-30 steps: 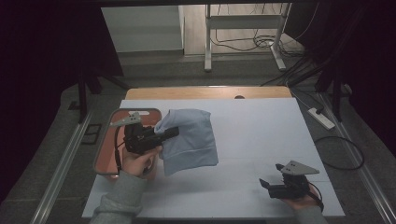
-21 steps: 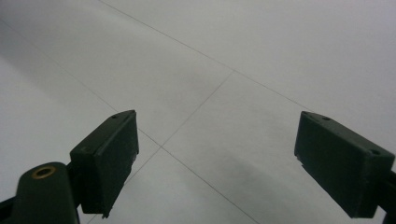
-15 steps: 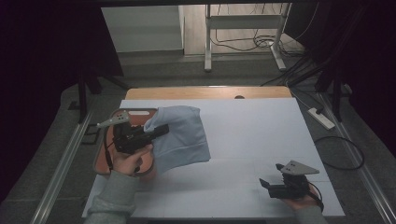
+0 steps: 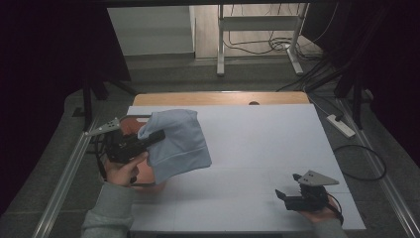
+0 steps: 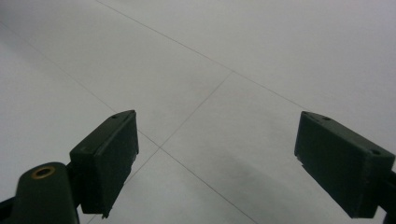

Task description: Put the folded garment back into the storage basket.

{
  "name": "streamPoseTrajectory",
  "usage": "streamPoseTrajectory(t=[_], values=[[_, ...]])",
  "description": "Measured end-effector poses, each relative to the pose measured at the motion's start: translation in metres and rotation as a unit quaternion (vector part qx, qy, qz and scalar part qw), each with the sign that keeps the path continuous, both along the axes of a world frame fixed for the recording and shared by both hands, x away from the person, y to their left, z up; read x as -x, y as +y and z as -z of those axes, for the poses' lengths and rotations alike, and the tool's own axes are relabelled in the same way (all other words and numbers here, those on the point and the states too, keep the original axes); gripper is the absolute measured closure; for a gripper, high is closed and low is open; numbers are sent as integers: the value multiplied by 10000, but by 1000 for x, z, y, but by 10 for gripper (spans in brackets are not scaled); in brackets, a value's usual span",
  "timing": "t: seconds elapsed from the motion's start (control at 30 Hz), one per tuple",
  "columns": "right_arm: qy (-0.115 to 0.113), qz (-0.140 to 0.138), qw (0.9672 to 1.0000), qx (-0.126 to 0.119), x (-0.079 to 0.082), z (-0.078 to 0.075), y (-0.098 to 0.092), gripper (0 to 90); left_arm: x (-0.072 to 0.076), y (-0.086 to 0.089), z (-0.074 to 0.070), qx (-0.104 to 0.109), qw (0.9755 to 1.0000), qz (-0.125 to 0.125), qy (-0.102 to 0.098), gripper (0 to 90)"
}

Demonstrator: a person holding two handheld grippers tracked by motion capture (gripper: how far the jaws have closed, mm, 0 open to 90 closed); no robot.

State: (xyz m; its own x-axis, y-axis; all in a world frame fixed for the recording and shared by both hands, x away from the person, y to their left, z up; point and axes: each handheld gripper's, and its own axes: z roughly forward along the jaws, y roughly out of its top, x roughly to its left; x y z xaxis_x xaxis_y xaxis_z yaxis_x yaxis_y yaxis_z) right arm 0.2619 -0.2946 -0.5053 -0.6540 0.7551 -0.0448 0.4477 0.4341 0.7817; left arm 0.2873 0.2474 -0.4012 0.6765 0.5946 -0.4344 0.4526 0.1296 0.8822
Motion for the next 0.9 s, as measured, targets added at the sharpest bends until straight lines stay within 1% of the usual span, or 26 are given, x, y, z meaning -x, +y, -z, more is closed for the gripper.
streamPoseTrajectory(t=[0.17,0.37,0.7,0.8,0.9], values=[[-22,28,10000,-39,0,-1,-1,142,4,12,-3,83,9998,-139,-71,624],[-15,32,10000,-43,0,-1,-1,142,6,23,-5,105,9996,-234,-111,624],[-11,28,10000,-39,0,0,-1,142,10,38,-5,207,9989,-411,-123,624],[-12,20,10000,-33,0,0,0,142,11,43,-5,208,9987,-455,-136,624],[-7,27,10000,-37,0,0,-1,142,12,49,-5,255,9980,-553,-152,624]])
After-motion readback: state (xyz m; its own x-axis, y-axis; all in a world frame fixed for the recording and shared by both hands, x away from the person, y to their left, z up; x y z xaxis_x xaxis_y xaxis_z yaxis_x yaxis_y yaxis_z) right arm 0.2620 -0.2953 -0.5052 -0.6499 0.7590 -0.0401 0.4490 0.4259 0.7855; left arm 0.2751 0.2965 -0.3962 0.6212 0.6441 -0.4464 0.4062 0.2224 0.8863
